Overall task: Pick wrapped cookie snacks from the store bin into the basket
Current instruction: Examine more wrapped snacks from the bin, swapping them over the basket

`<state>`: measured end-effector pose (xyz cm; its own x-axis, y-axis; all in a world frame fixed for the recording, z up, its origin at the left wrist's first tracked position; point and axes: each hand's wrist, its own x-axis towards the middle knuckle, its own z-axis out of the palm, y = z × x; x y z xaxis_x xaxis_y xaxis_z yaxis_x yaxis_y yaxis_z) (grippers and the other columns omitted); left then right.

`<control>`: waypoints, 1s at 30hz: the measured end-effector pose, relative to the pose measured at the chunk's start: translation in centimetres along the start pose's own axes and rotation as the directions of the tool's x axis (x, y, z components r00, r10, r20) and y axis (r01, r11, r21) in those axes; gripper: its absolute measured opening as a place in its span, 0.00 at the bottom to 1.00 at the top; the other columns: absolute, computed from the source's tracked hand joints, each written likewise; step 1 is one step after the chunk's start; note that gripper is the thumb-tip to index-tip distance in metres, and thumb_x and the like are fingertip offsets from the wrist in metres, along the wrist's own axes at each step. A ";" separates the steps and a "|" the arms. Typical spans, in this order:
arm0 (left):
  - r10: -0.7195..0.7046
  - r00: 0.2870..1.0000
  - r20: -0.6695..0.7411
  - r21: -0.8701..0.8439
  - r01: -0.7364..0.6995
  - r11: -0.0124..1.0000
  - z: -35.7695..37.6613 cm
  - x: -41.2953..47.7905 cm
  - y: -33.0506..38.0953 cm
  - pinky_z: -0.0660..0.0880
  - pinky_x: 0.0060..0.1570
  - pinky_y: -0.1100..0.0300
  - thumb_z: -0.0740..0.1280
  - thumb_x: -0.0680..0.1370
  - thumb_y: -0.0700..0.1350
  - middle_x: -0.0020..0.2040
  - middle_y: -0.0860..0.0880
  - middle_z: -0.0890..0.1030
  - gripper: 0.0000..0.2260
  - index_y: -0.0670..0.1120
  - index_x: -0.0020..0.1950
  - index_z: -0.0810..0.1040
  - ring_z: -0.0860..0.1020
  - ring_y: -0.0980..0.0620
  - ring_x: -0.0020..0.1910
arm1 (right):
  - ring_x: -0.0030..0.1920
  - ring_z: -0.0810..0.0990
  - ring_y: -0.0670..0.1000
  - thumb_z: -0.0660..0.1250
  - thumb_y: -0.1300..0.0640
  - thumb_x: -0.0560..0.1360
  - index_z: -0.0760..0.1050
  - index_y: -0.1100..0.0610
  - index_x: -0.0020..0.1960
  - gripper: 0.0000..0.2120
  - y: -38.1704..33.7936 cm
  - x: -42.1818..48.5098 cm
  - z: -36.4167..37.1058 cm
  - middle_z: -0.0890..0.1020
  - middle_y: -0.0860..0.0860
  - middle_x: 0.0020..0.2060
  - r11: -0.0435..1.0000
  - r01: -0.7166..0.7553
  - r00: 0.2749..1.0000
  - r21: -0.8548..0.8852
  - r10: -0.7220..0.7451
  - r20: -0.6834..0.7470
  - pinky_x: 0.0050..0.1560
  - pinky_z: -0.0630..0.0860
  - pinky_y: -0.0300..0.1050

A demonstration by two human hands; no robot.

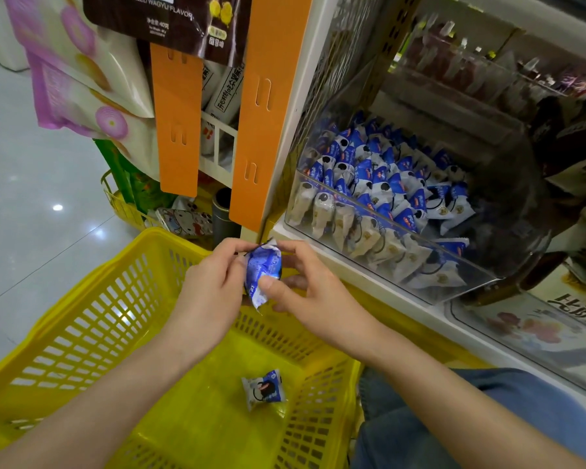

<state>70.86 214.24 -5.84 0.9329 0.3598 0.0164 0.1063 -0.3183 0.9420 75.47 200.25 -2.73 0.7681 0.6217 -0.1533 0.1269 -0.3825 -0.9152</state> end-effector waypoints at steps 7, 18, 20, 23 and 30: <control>-0.237 0.913 0.333 -0.496 0.383 0.779 0.2 0.2 2.3 0.78 0.48 0.51 0.58 0.79 0.50 0.51 0.48 0.83 0.11 0.52 0.57 0.77 0.82 0.51 0.50 | 0.49 0.77 0.41 0.73 0.54 0.69 0.59 0.45 0.71 0.35 -0.5 -0.3 -0.6 0.72 0.39 0.58 0.998 0.012 0.999 -0.066 -0.014 -0.031 0.46 0.77 0.35; -0.005 0.966 0.259 -0.413 0.115 0.903 0.6 0.7 4.3 0.75 0.52 0.68 0.61 0.79 0.38 0.57 0.50 0.80 0.12 0.44 0.62 0.73 0.79 0.59 0.54 | 0.42 0.78 0.42 0.69 0.57 0.73 0.73 0.46 0.54 0.12 -0.7 -0.1 -2.7 0.81 0.45 0.46 0.991 0.104 0.946 -0.090 -0.126 -0.300 0.45 0.76 0.42; 0.068 0.963 0.261 -0.387 0.040 0.921 0.8 0.9 4.9 0.74 0.52 0.70 0.60 0.79 0.38 0.56 0.51 0.80 0.12 0.47 0.61 0.73 0.78 0.62 0.53 | 0.46 0.81 0.44 0.68 0.57 0.73 0.74 0.46 0.53 0.10 -0.8 -0.7 -2.9 0.82 0.47 0.47 0.991 0.125 0.937 -0.039 -0.131 -0.325 0.49 0.78 0.45; 0.163 0.959 0.232 -0.291 -0.091 0.952 1.4 1.4 5.7 0.73 0.55 0.68 0.60 0.79 0.39 0.59 0.48 0.78 0.13 0.45 0.64 0.72 0.76 0.58 0.57 | 0.47 0.81 0.44 0.69 0.54 0.71 0.72 0.47 0.54 0.13 -0.8 -1.5 -2.7 0.82 0.46 0.47 0.984 0.174 0.895 -0.025 -0.169 -0.412 0.50 0.78 0.41; 0.376 0.915 0.145 -0.118 -0.362 0.925 2.6 3.0 8.3 0.68 0.50 0.76 0.55 0.81 0.48 0.52 0.61 0.75 0.11 0.55 0.60 0.71 0.73 0.66 0.53 | 0.43 0.81 0.42 0.67 0.47 0.69 0.73 0.50 0.52 0.14 -2.7 -2.8 -6.0 0.82 0.41 0.43 0.946 0.258 0.743 -0.194 -0.323 -0.586 0.43 0.75 0.32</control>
<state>75.43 210.36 1.12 0.9435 0.0826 0.3210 -0.2797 -0.3210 0.9048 76.75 195.39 2.42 0.8975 0.1849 0.4003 0.4405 -0.3343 -0.8332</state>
